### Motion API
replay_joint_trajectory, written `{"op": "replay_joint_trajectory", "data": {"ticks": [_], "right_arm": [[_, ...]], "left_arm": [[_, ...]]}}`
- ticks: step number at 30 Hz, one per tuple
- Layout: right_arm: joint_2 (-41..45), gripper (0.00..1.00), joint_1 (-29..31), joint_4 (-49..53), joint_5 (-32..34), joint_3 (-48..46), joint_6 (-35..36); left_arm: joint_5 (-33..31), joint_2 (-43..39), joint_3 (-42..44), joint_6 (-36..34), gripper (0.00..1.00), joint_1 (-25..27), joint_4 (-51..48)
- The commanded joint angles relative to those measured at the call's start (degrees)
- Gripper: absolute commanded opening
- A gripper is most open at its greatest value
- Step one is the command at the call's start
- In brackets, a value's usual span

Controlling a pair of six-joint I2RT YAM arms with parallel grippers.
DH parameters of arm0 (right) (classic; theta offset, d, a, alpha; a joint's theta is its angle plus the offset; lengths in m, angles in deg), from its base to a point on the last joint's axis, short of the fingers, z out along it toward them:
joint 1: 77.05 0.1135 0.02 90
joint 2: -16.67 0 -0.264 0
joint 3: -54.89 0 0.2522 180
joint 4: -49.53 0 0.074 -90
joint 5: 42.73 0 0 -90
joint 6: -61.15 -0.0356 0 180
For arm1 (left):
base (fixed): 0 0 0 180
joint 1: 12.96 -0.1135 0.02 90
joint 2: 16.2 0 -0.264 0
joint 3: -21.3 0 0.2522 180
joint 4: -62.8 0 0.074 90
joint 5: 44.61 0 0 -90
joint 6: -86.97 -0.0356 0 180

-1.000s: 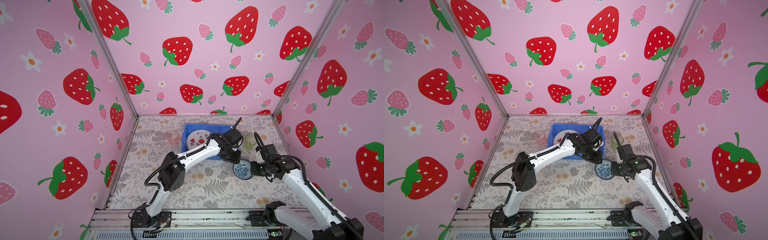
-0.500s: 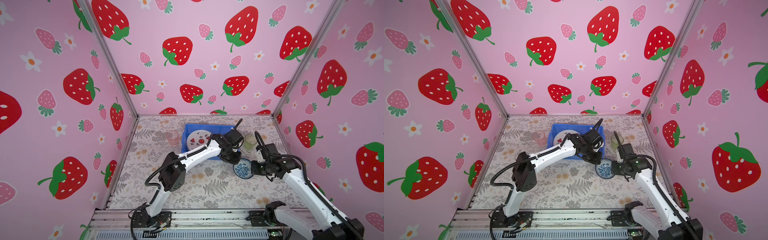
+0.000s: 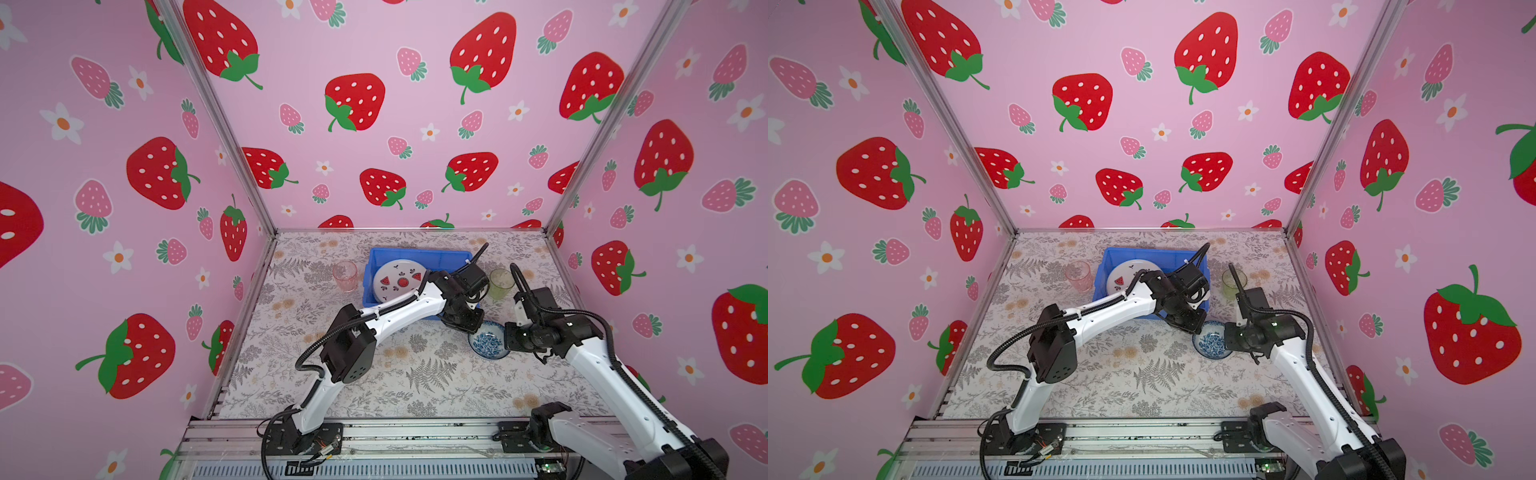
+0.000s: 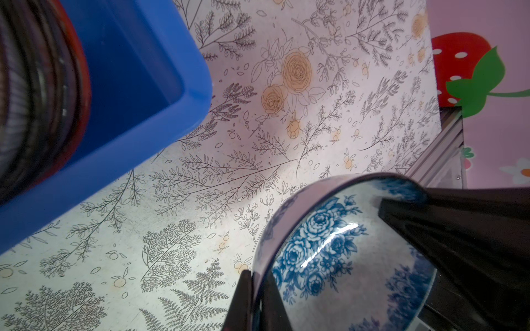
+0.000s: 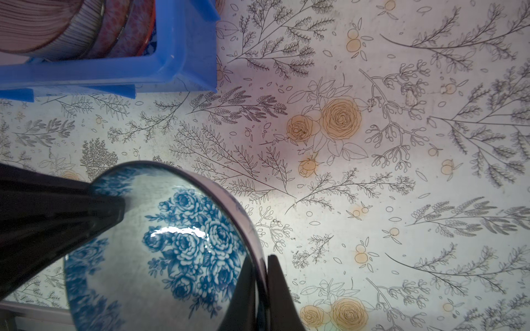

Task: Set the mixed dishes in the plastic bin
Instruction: 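Hold the blue floral bowl with both grippers beside the bin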

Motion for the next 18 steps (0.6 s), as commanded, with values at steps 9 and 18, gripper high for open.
{"op": "replay_joint_trajectory", "data": {"ticks": [9, 18], "right_arm": [[1.61, 0.14, -0.25, -2.59, -1.99, 1.19, -1.20], [3.19, 0.36, -0.32, -0.87, 0.05, 3.41, -1.77]], "left_arm": [[0.32, 0.08, -1.99, 1.38, 0.00, -0.40, 0.19], [0.33, -1.45, -2.55, 1.44, 0.00, -0.70, -0.18]]}}
